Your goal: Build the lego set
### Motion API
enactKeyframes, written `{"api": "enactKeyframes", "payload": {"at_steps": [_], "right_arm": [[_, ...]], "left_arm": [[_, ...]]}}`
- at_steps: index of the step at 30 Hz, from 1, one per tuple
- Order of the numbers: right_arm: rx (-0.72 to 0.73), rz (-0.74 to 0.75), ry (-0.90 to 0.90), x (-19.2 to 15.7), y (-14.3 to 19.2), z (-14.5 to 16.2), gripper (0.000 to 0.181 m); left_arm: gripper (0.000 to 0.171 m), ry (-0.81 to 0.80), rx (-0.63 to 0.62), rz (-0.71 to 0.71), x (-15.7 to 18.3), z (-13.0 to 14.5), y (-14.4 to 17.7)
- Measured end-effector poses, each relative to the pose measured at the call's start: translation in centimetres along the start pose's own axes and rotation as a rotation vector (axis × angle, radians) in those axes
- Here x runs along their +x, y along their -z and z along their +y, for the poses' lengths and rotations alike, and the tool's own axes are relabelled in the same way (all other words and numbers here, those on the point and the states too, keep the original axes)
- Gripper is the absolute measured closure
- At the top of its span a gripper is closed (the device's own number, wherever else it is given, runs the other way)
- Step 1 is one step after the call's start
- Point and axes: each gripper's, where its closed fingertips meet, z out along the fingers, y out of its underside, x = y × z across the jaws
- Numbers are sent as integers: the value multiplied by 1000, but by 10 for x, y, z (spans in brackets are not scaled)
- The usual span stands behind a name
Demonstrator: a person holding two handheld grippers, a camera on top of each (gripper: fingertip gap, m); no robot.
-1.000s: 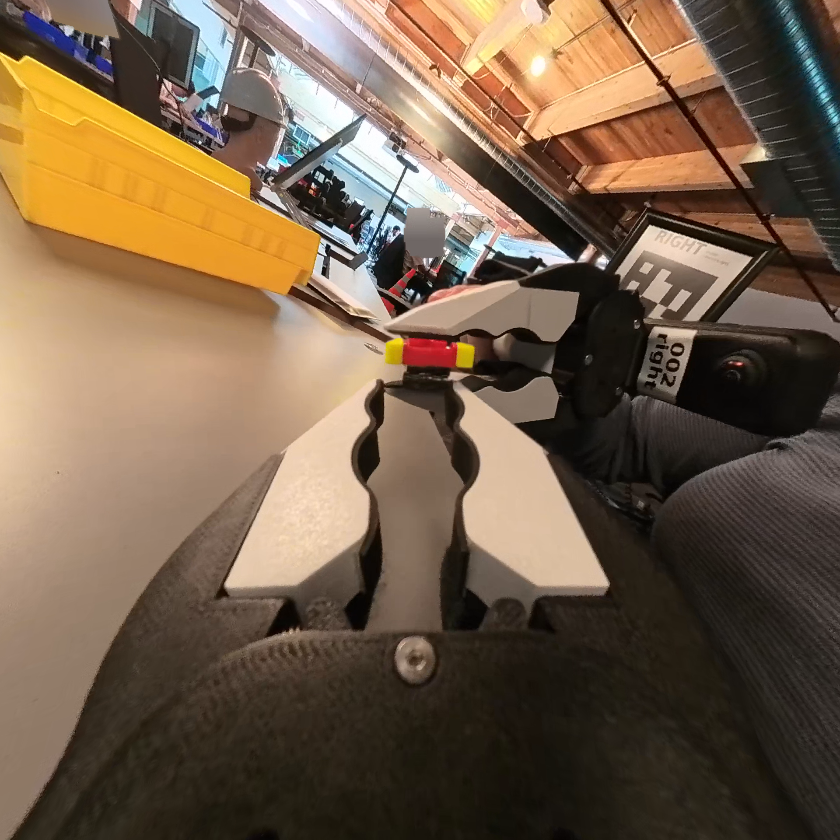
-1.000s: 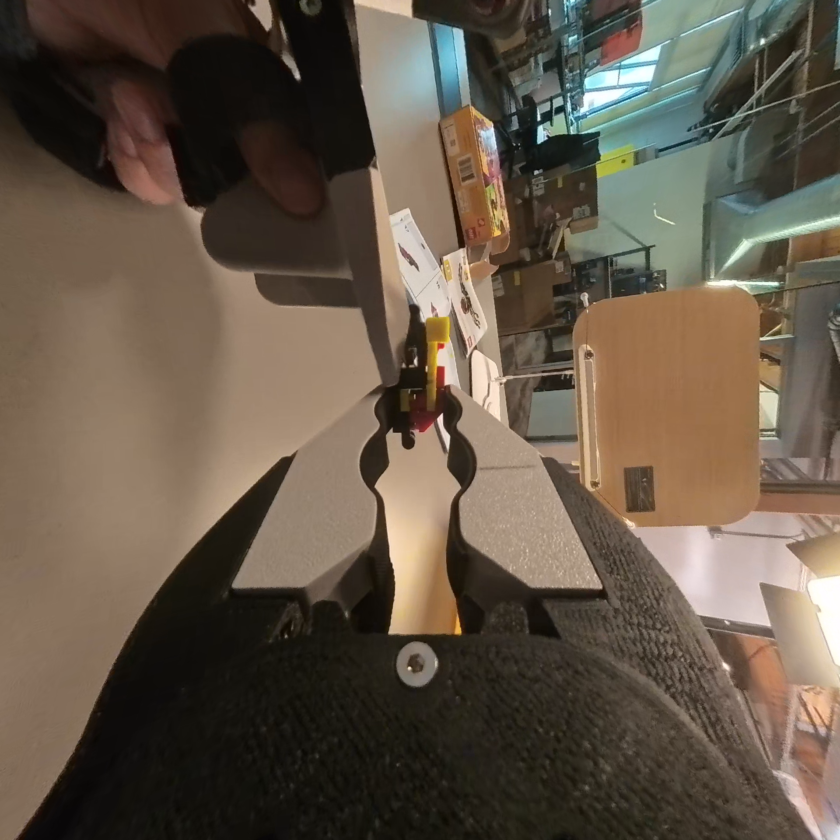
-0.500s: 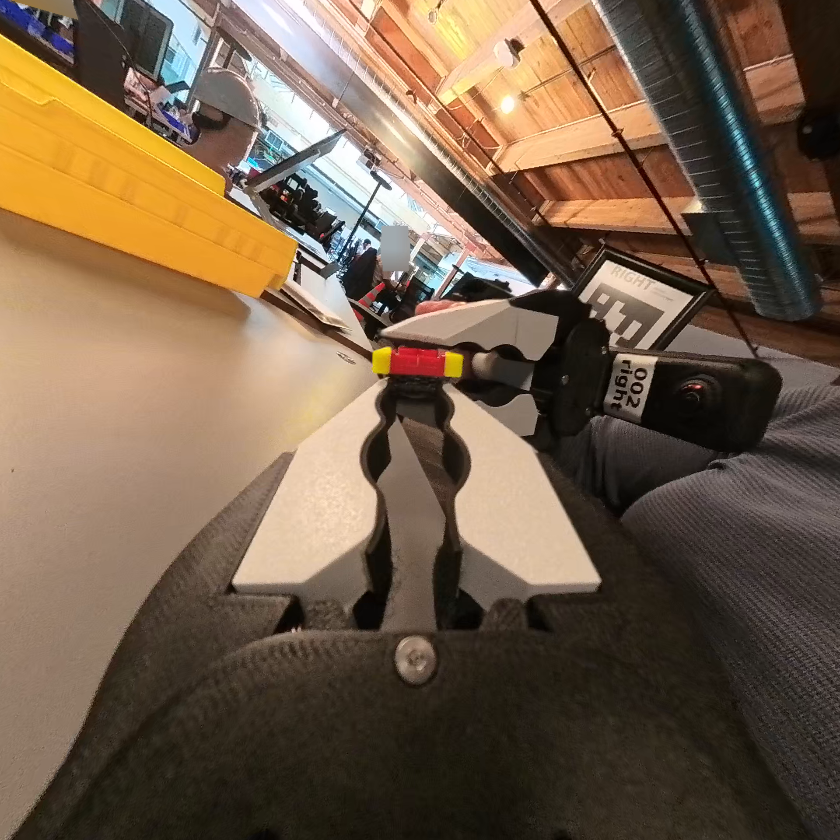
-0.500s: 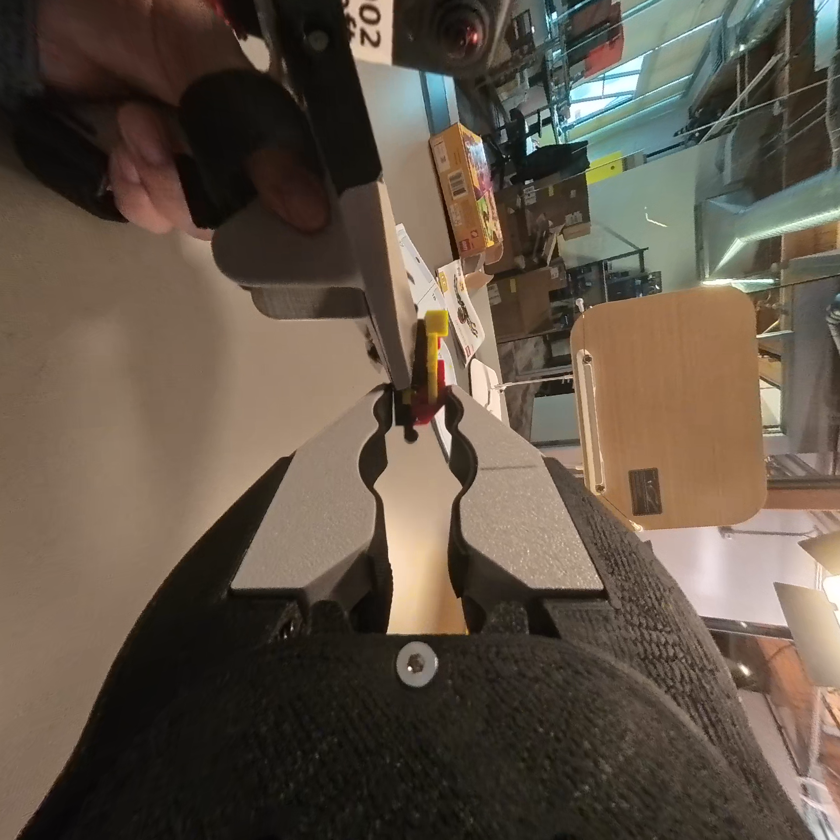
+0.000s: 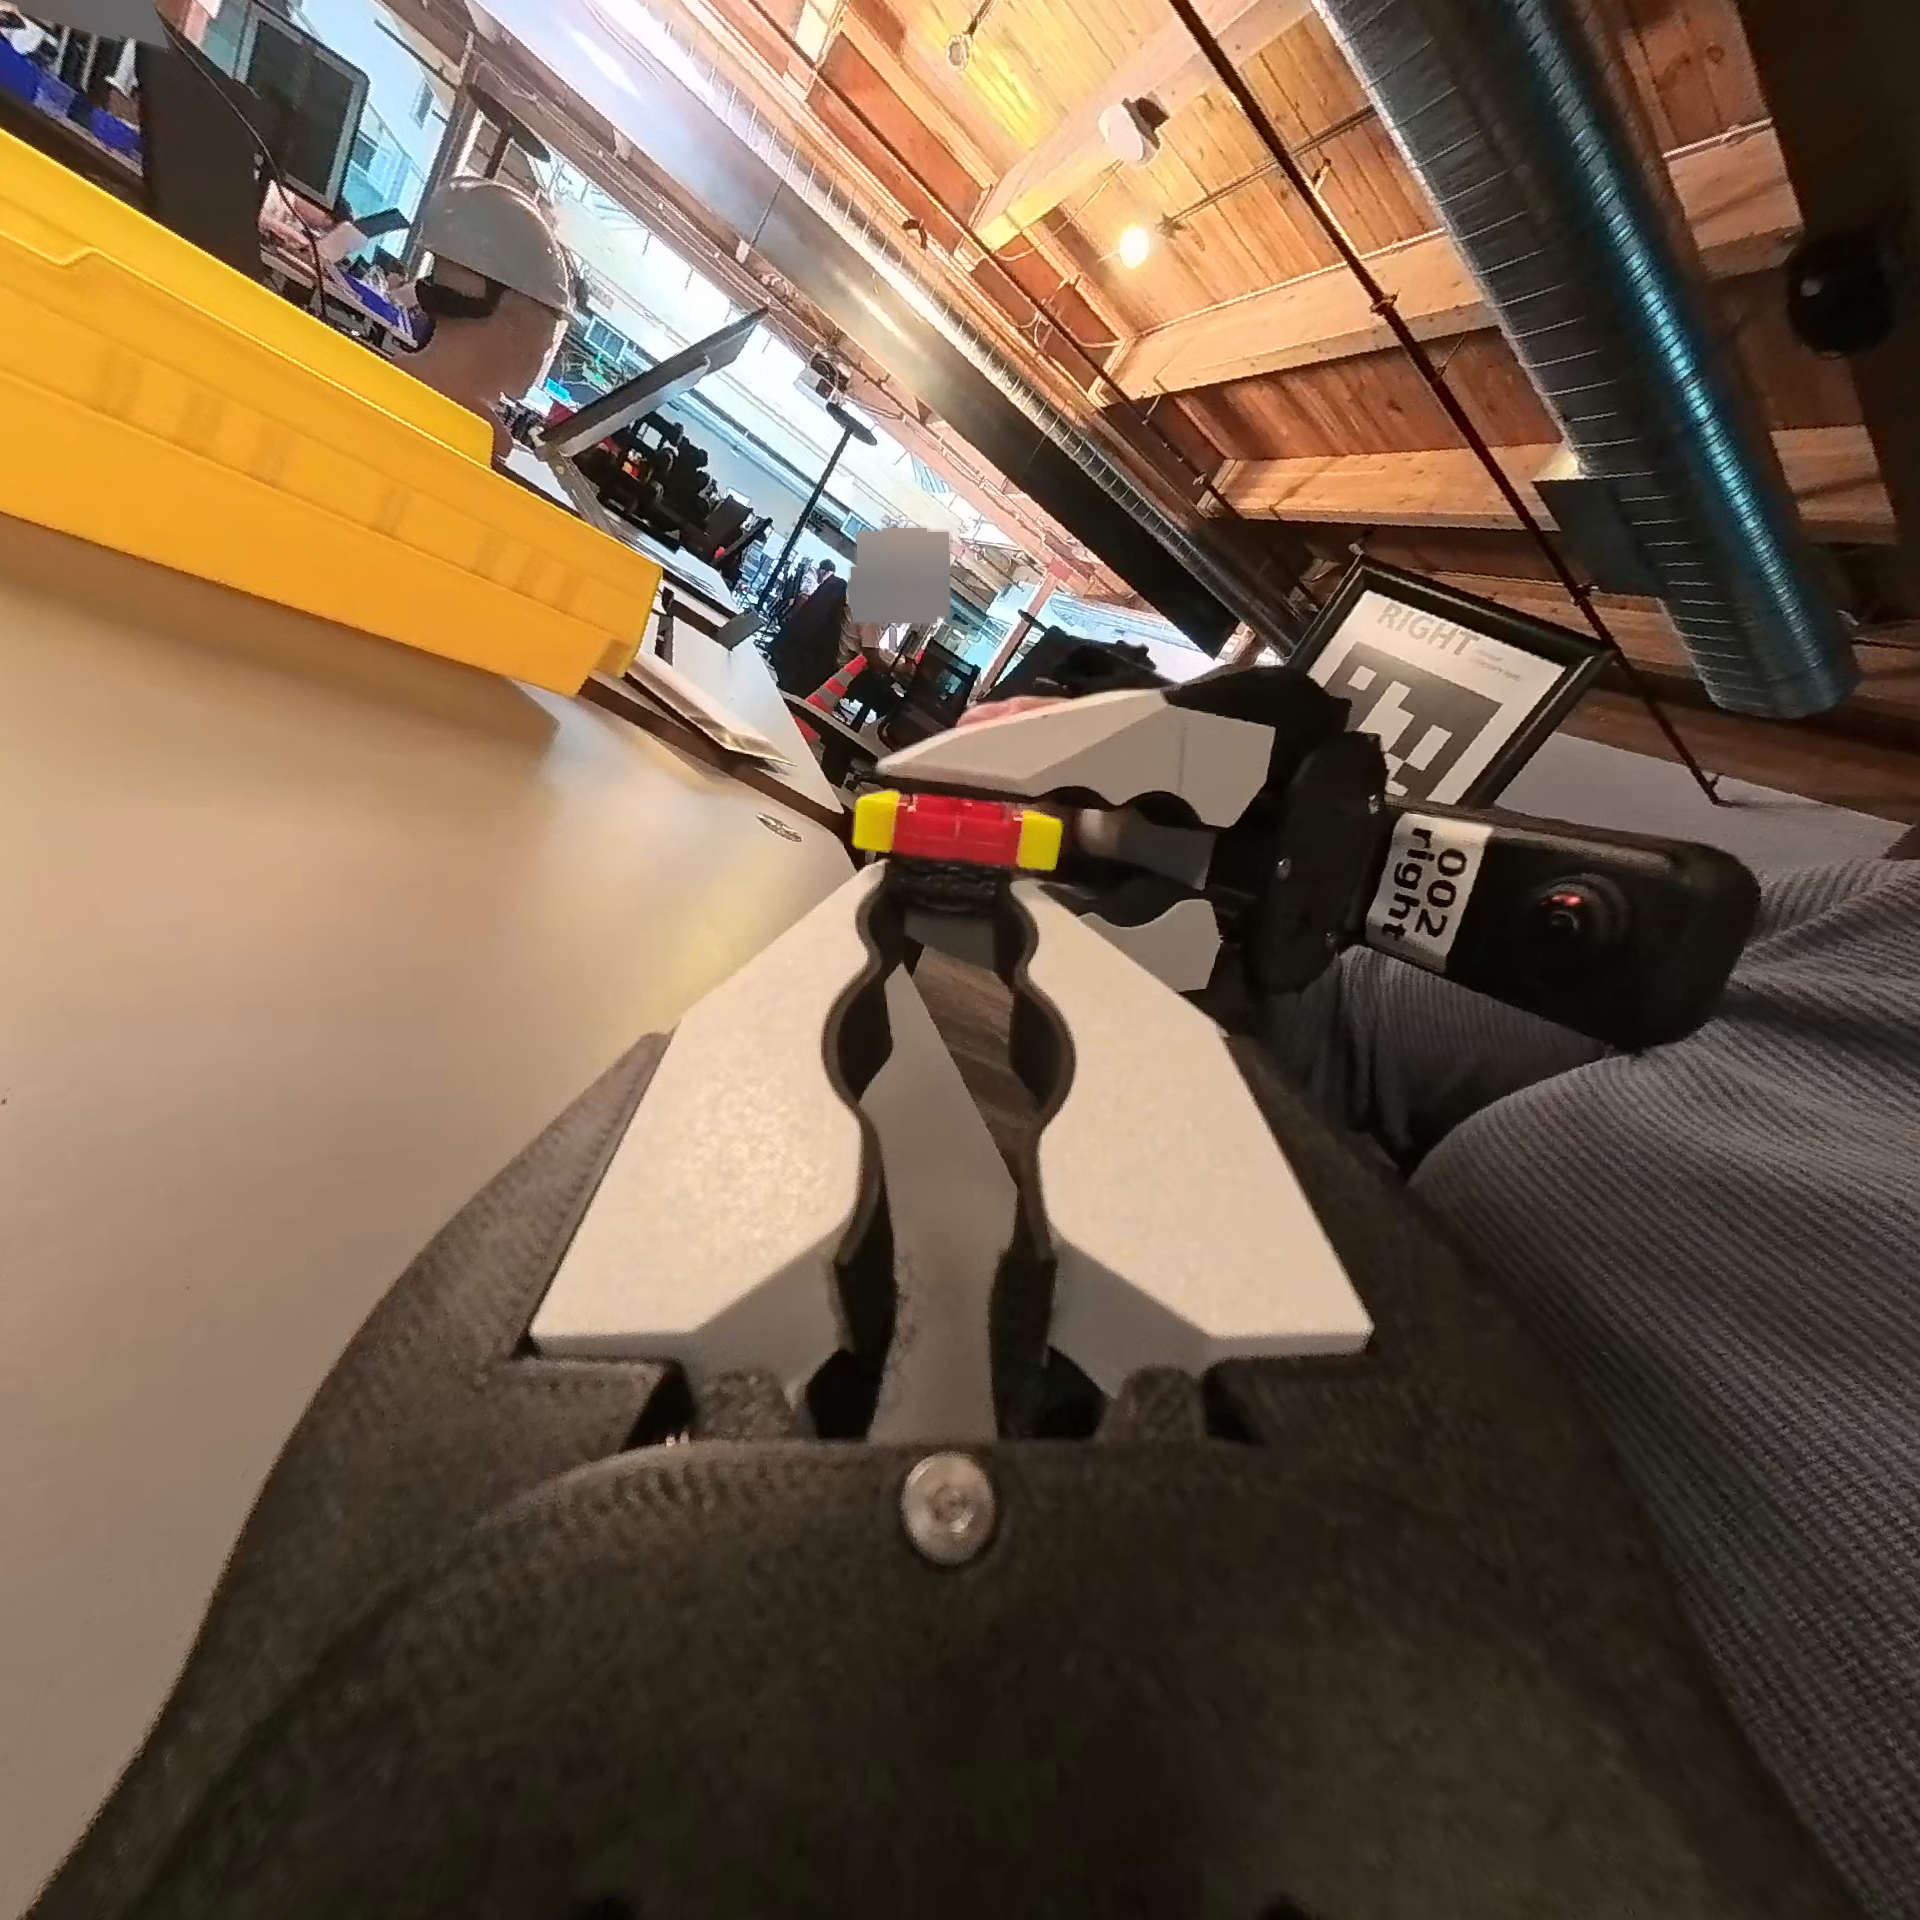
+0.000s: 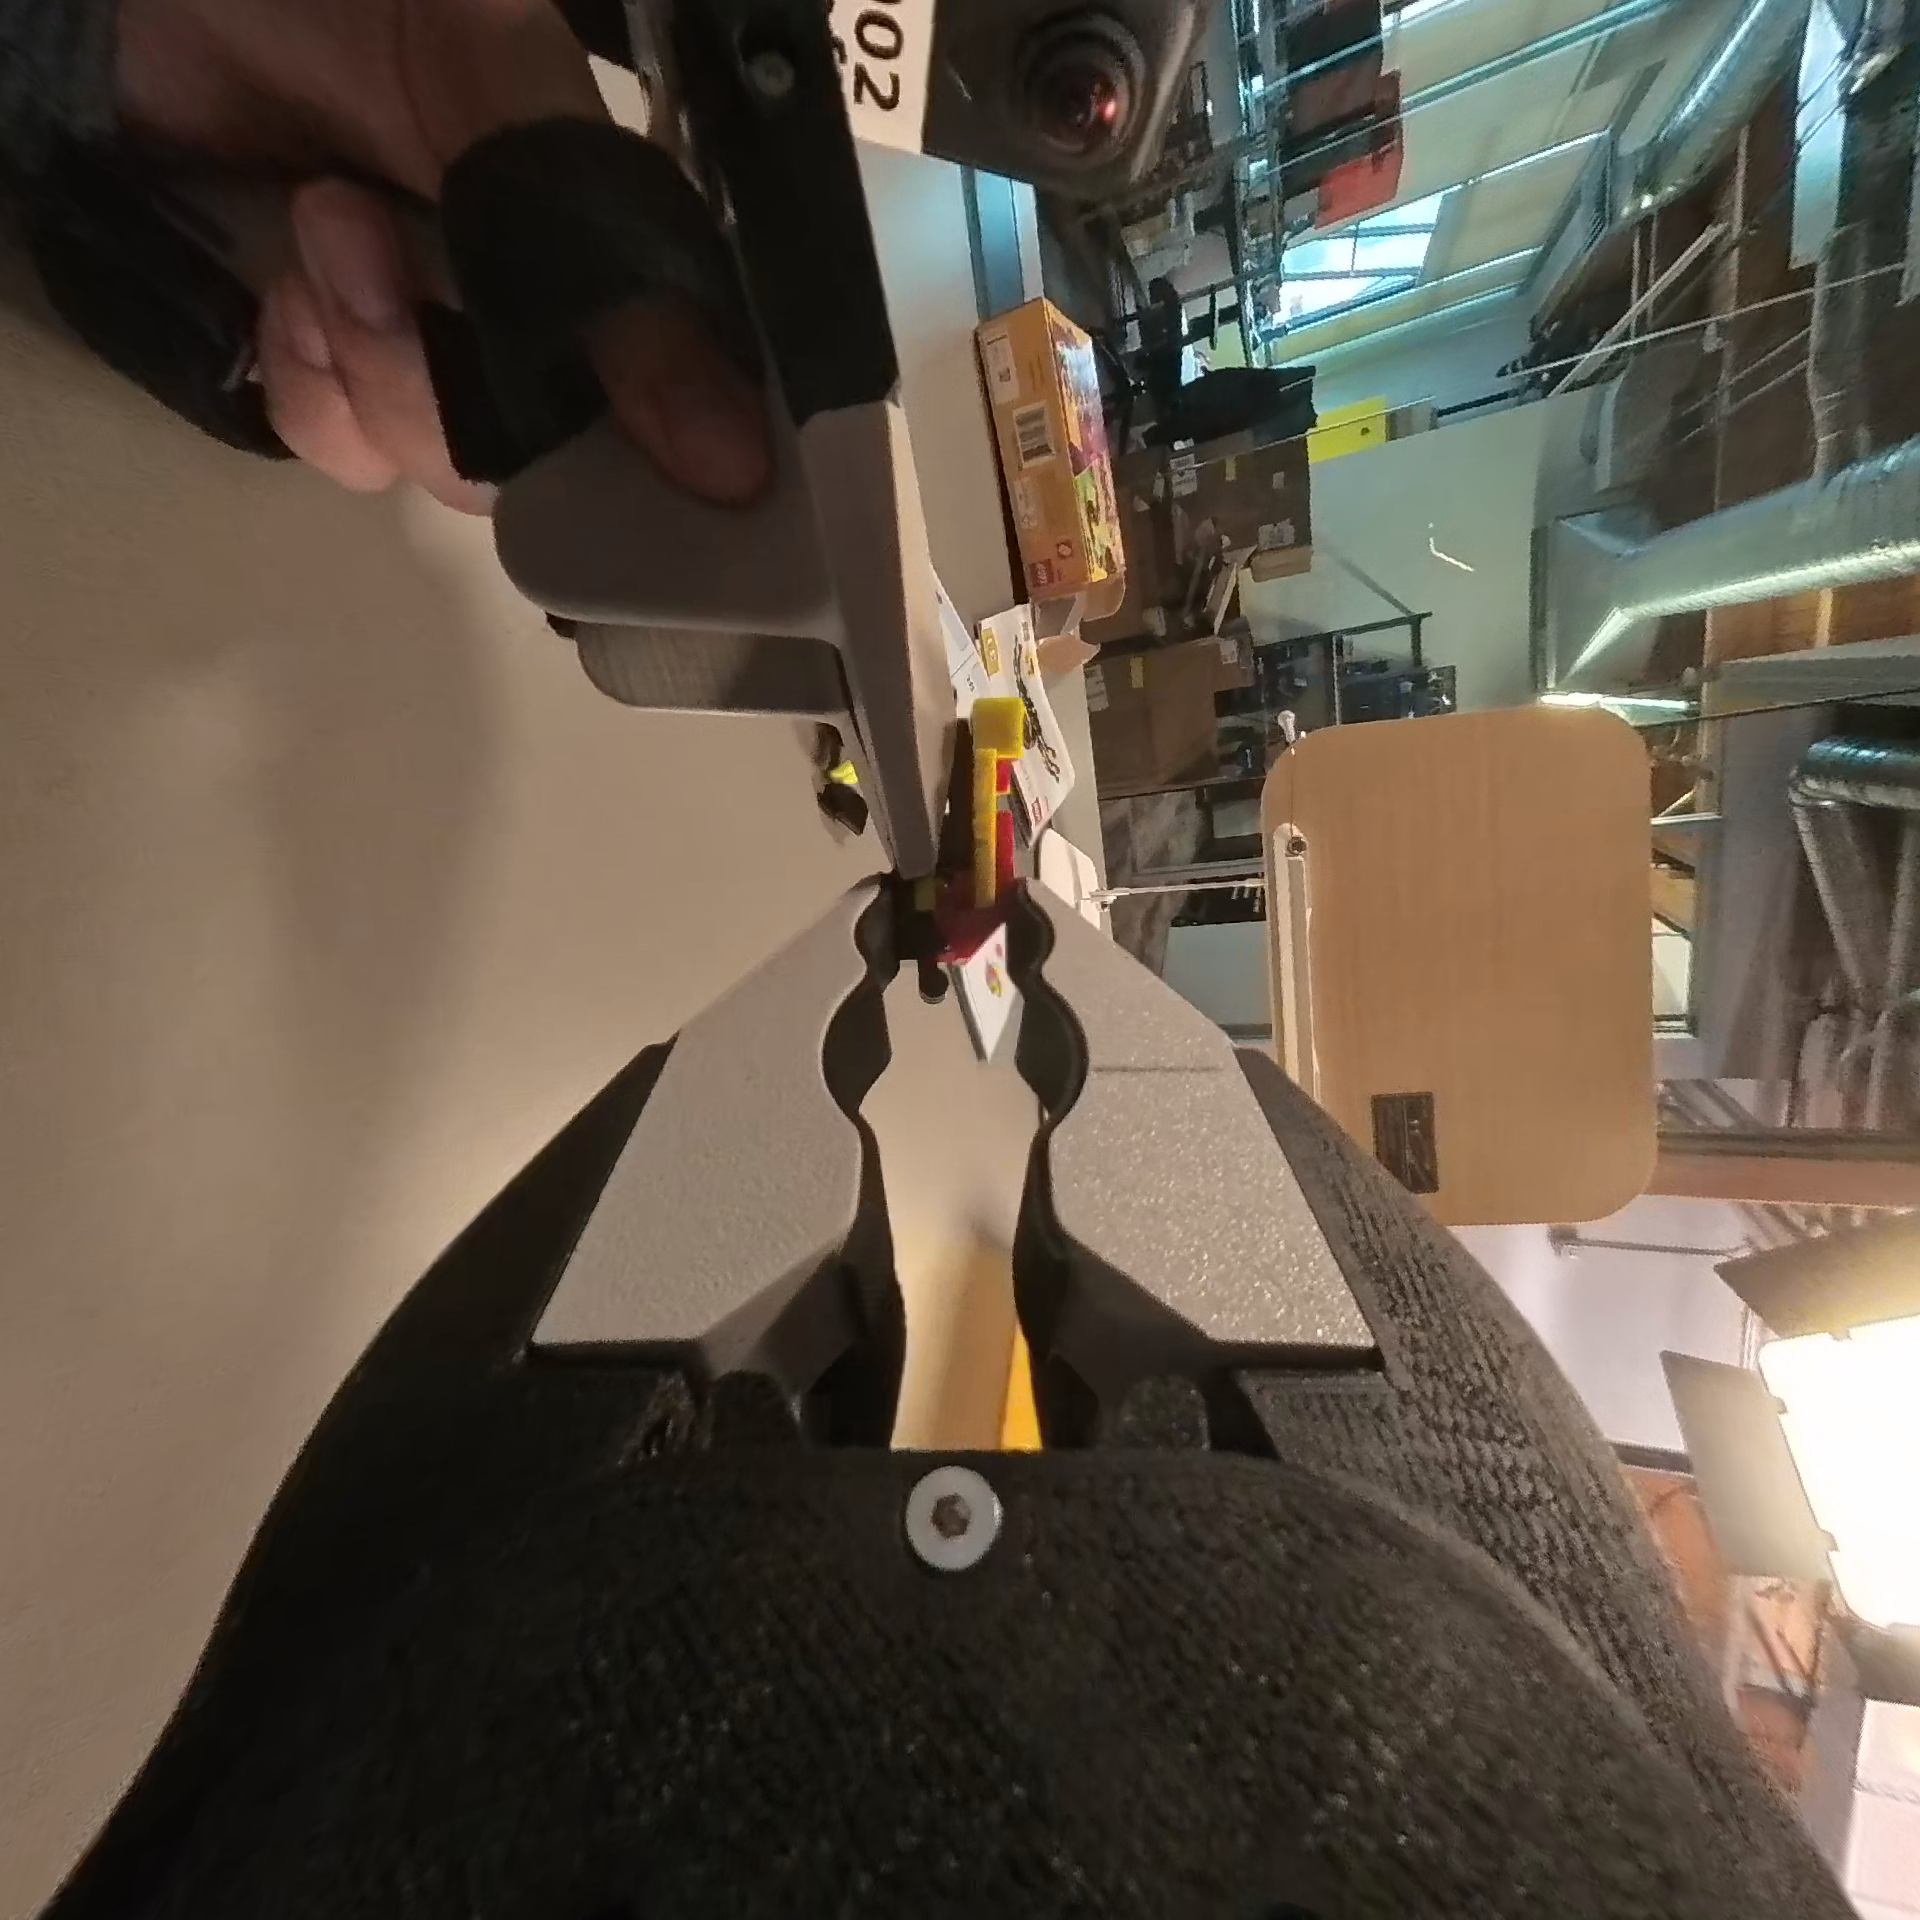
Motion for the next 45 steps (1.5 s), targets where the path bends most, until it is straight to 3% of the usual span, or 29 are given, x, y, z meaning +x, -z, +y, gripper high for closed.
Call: {"api": "enactKeyframes", "payload": {"at_steps": [5,11,23,33,37,45], "right_arm": [[38,-21,-123,0,0,-2,161],[103,-65,-216,5,4,-10,161],[105,-61,-184,3,7,-9,163],[124,38,-105,7,7,-10,163],[109,104,-84,10,4,-8,152],[152,73,-120,4,4,-9,163]], "left_arm": [[156,47,10,26,1,-2,1],[156,263,55,192,10,-9,5],[156,252,43,192,11,-7,3],[156,217,60,181,11,-10,2],[156,209,66,143,6,-11,1],[156,105,39,79,5,-6,-5]]}}
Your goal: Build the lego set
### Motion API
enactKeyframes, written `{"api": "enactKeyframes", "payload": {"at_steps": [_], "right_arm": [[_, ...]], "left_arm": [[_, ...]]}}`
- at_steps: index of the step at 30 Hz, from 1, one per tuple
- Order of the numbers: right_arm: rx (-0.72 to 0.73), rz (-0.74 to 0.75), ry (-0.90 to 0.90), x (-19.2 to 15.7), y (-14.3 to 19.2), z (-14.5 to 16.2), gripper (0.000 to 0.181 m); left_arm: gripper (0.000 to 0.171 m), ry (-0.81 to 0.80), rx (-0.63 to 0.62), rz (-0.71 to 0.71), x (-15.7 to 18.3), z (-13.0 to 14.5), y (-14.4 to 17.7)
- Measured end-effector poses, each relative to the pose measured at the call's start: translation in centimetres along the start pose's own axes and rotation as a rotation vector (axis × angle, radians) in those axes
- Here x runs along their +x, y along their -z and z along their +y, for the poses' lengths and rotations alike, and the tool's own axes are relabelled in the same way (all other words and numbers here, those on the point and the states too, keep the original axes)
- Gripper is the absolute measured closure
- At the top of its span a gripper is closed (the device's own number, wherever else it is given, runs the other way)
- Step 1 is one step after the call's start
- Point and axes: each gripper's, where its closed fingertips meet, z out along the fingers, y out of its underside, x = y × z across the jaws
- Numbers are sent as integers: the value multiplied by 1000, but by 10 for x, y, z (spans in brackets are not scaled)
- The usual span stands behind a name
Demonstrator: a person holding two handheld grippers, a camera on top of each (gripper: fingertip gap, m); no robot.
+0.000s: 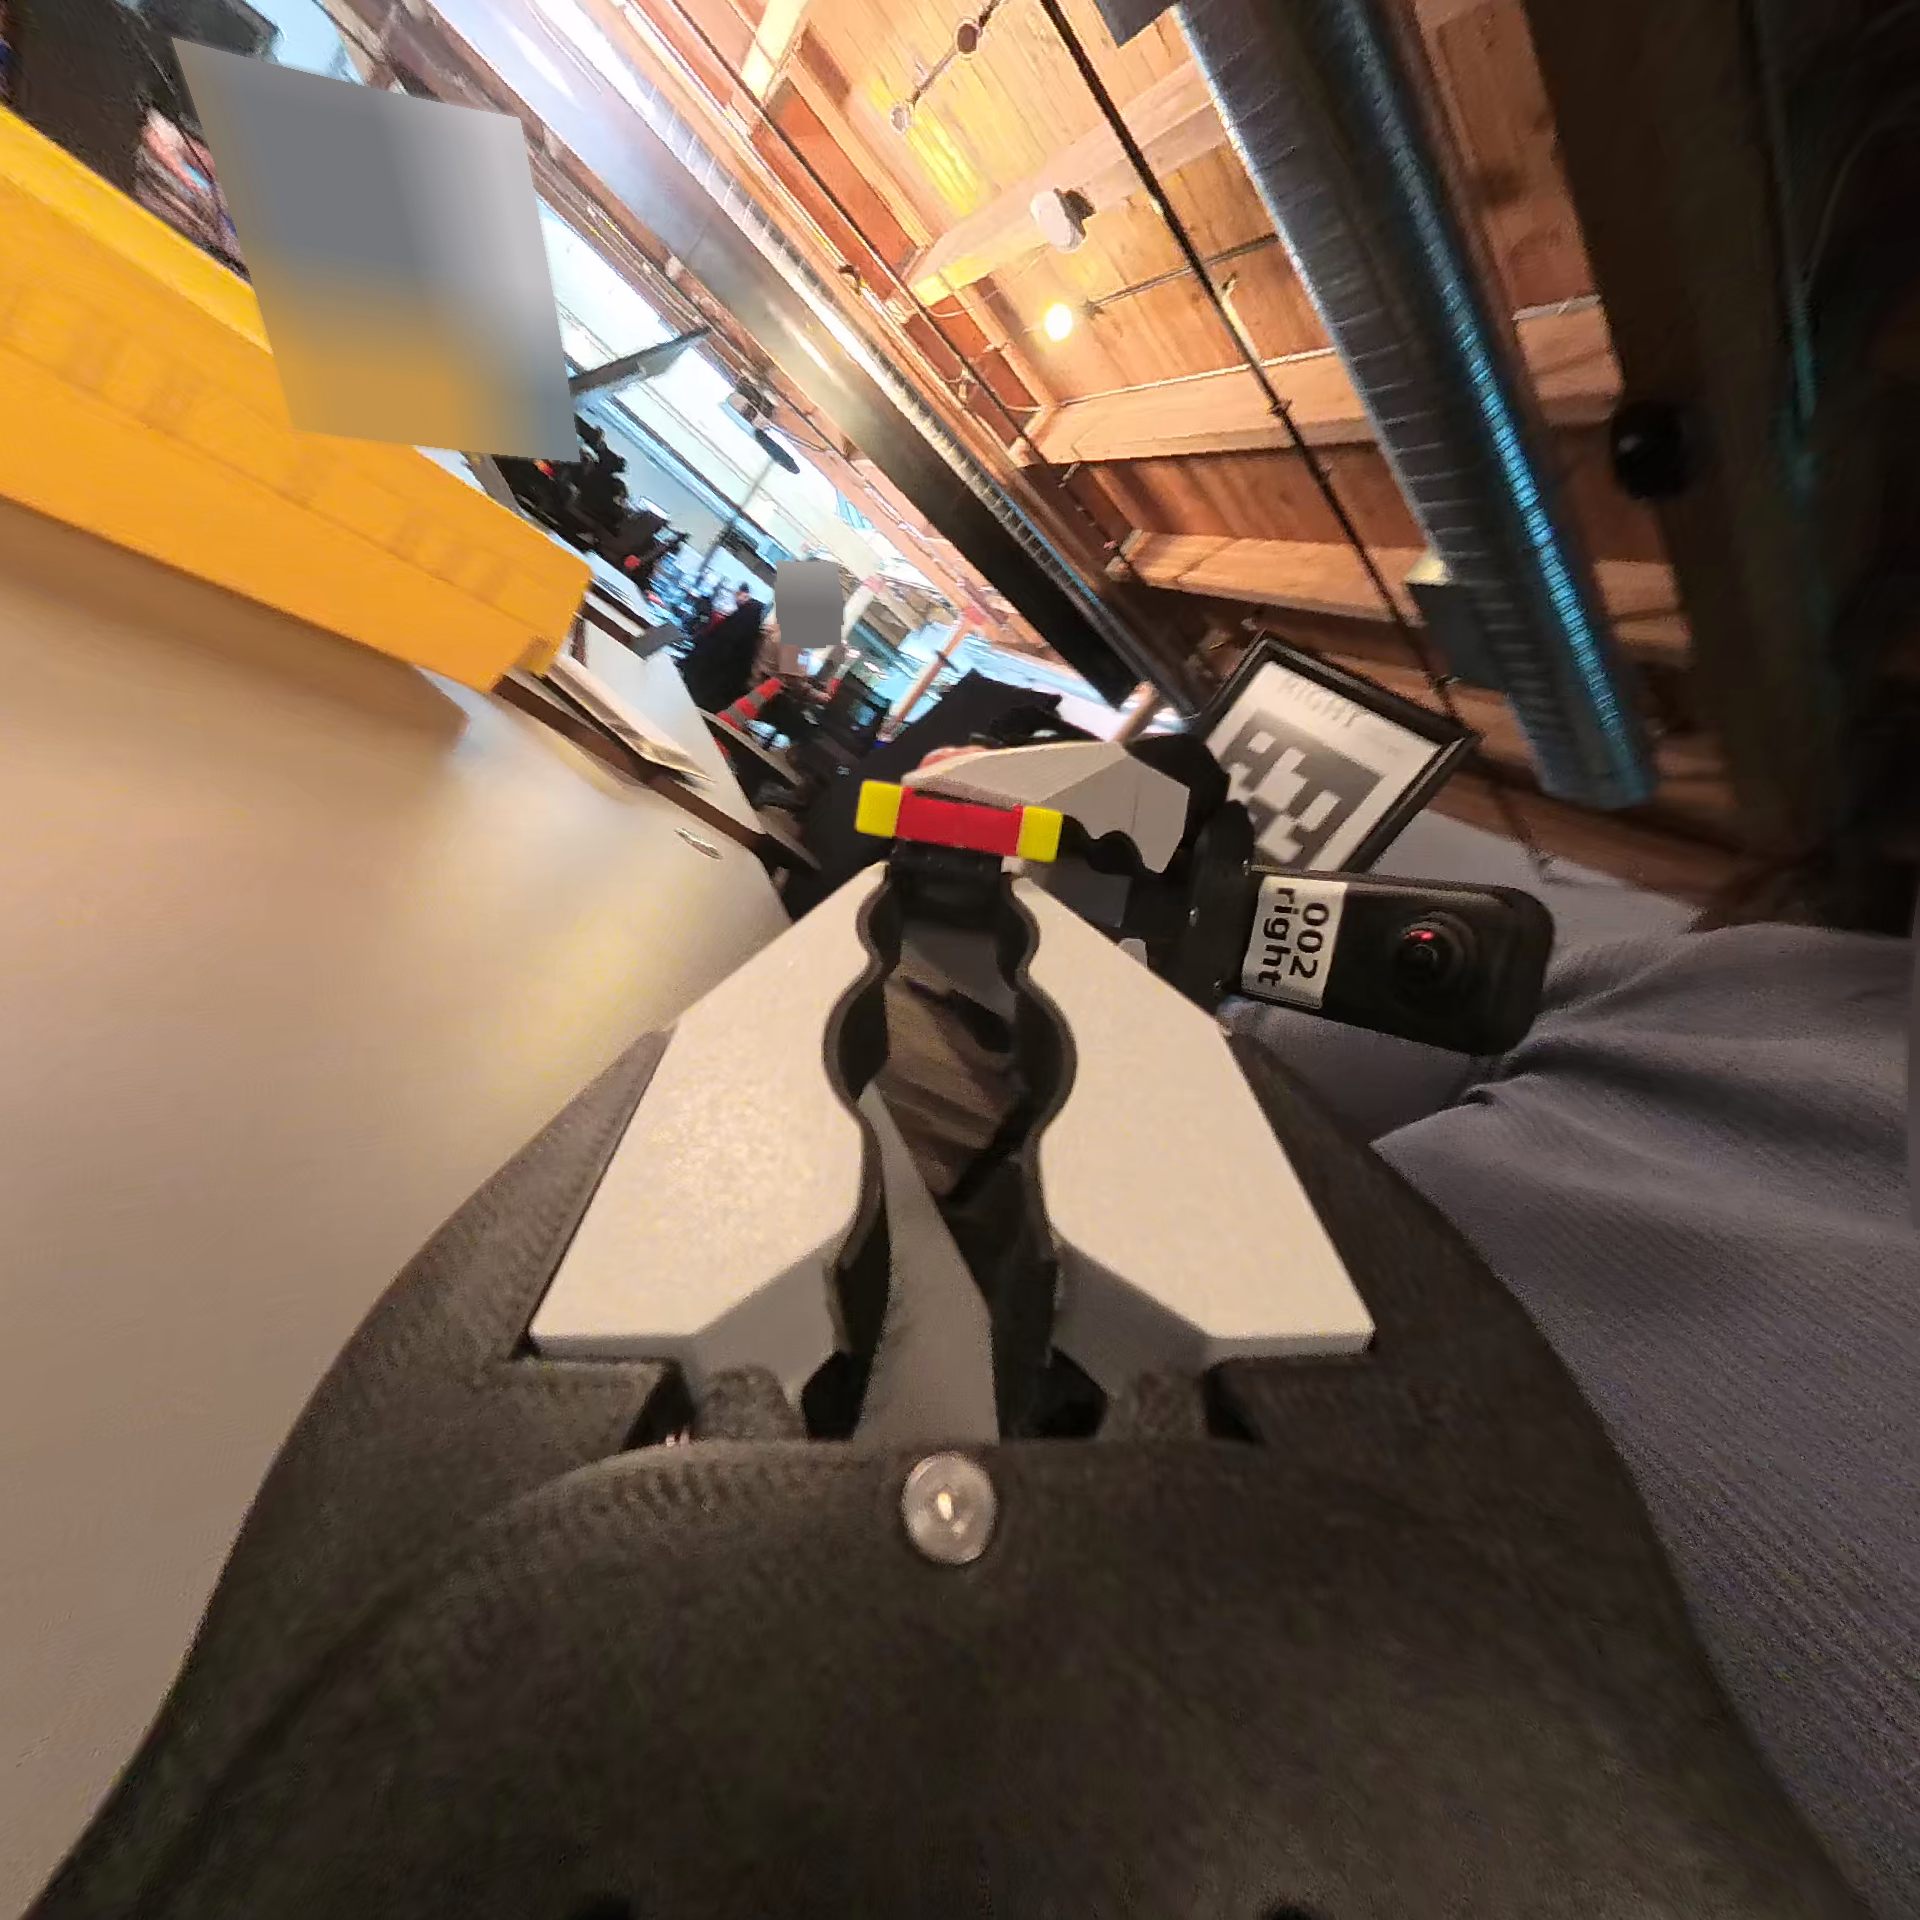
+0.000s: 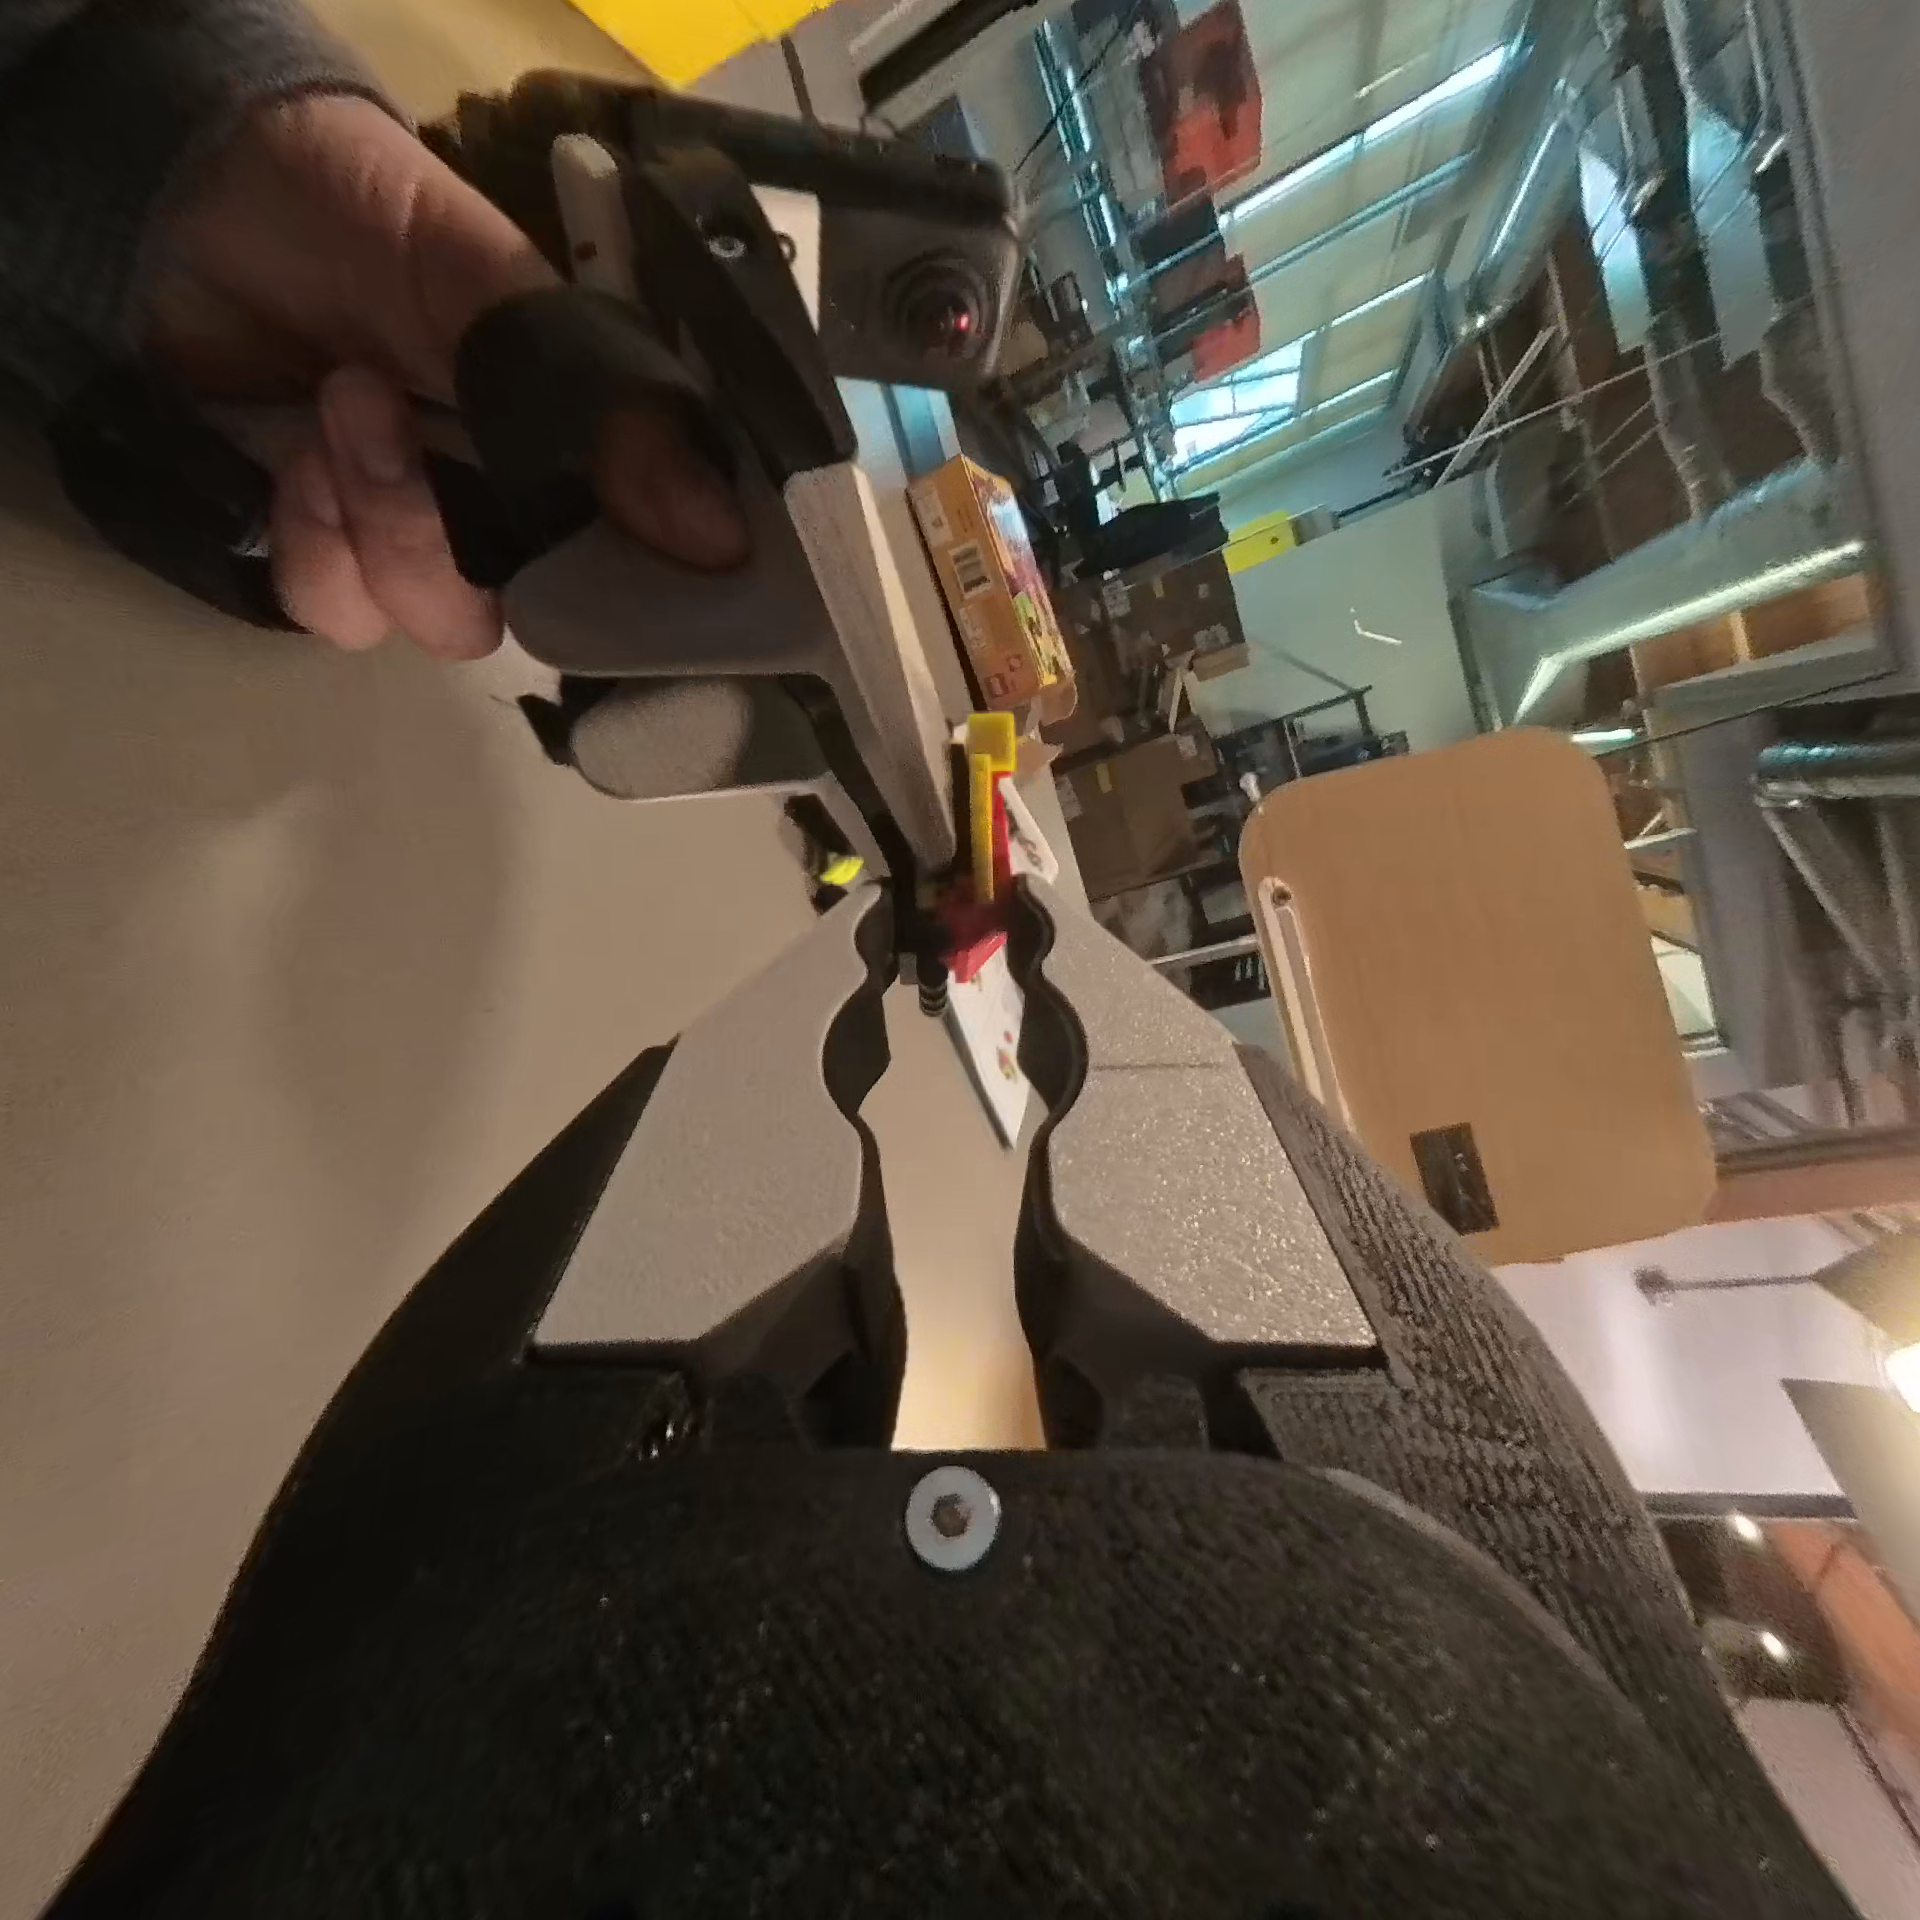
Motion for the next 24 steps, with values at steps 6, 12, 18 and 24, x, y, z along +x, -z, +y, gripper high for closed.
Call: {"api": "enactKeyframes", "payload": {"at_steps": [6,12,18,24], "right_arm": [[106,194,138,13,5,4,162],[201,256,397,7,4,4,162],[253,242,464,7,3,3,162],[256,264,595,10,6,3,162]], "left_arm": [[138,-202,4,-151,-10,-12,8],[141,-325,-63,-145,-7,-8,8],[152,-266,-74,-39,4,-5,7],[165,-3,-32,-1,-4,-14,15]]}}
